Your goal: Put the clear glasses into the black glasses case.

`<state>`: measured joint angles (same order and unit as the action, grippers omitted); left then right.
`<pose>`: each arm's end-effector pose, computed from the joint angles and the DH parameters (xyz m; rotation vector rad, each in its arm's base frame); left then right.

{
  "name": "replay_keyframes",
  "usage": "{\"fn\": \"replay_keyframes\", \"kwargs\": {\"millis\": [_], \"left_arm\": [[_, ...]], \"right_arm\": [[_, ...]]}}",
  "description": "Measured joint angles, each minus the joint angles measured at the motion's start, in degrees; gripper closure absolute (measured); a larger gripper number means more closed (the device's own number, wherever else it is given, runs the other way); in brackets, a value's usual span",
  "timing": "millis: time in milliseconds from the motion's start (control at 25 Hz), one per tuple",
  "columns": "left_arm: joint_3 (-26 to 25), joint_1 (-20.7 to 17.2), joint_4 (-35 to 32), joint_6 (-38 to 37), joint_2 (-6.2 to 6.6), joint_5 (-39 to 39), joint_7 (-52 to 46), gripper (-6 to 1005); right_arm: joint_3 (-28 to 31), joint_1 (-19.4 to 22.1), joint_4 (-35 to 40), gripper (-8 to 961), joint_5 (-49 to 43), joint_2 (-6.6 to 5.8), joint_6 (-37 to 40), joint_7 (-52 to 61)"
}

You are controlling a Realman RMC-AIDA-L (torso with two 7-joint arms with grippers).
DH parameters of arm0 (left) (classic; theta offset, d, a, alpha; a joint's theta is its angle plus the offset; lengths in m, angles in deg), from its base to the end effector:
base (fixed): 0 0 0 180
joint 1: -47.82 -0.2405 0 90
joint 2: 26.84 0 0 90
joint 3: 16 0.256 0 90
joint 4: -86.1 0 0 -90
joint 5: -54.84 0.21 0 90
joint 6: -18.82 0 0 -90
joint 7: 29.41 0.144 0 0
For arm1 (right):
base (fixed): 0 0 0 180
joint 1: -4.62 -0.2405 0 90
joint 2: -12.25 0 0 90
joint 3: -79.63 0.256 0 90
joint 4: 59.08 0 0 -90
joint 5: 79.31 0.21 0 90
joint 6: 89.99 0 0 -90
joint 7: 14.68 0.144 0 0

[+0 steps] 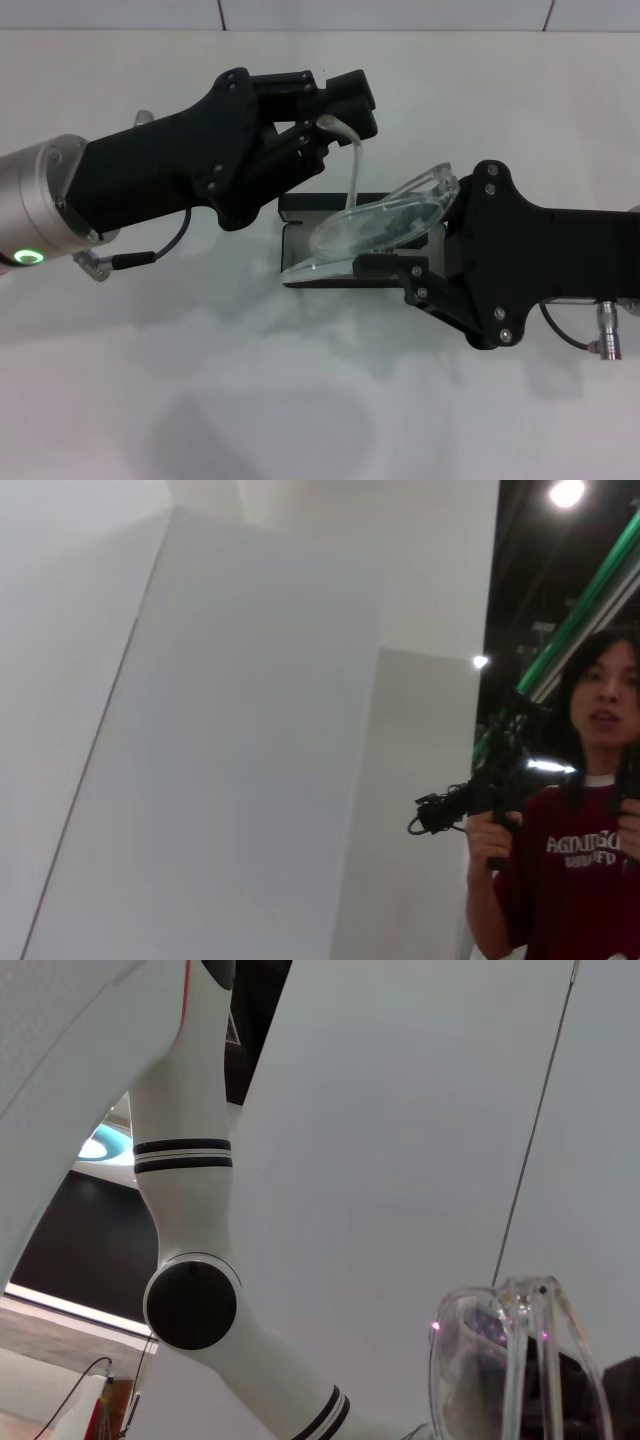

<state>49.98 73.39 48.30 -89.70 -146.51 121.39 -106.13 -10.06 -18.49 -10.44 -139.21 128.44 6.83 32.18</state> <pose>-0.1727 0.2846 0.0174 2.6017 0.2616 1.6804 0.1466 0.2722 -0.0151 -2.6494 -0.5410 1.4079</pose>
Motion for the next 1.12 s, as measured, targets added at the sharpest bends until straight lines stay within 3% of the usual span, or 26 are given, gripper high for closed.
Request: {"fn": "replay_keyframes", "kwargs": {"millis": [1120], "left_arm": [[2.1, 1.1, 0.3, -0.3, -0.03, 0.9, 0.7, 828]], "right_arm": [[0.0, -0.7, -2.1, 882, 1.6, 0.00, -0.5, -1.3]]}}
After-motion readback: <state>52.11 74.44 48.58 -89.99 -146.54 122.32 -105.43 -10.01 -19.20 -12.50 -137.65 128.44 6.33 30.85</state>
